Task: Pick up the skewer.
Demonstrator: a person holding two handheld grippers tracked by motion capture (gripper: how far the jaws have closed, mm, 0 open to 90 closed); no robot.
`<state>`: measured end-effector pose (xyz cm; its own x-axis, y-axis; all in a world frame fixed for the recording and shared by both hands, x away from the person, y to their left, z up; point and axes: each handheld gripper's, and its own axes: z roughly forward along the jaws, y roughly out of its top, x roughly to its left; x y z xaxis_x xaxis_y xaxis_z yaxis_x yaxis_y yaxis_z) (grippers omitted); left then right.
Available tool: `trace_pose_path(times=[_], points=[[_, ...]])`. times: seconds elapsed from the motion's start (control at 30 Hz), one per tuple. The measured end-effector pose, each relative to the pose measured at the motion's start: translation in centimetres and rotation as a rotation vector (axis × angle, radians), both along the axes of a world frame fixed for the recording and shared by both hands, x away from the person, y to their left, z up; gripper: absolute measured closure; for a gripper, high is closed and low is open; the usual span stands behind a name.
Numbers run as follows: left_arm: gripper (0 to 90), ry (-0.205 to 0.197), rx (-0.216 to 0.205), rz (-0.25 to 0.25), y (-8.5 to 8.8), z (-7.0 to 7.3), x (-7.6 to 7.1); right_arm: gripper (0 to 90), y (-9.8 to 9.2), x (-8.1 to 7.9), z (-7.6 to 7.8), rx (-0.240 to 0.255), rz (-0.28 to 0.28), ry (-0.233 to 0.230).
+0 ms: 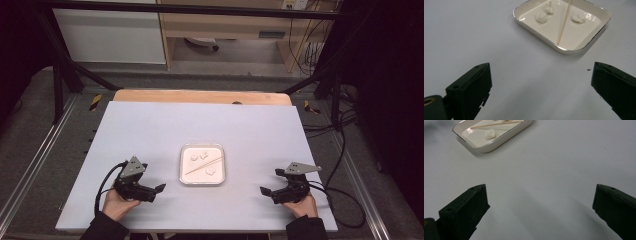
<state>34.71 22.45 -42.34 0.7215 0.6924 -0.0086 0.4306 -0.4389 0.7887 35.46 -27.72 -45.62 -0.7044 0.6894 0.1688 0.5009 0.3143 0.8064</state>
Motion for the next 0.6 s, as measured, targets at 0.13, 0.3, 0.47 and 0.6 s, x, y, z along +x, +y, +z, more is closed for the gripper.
trace_pose_path(times=[0.13, 0.3, 0.47, 0.6], points=[[3.0, -0.002, 0.017, -0.023, -1.3, 0.3, 0.4, 0.7, 0.0, 0.0, 0.0, -0.008, 0.002, 0.001], [3.0, -0.003, 0.026, -0.033, -2.7, 0.6, 0.9, 0.7, 0.0, 0.0, 0.0, -0.01, 0.003, -0.002], [3.0, 0.002, 0.042, -0.05, -4.0, 0.7, 1.5, 0.7, 0.0, 0.0, 0.0, -0.011, 0.005, -0.001], [3.3, 0.009, 0.045, -0.051, -4.6, 0.7, 1.9, 0.7, 0.0, 0.0, 0.0, -0.012, 0.005, -0.002]])
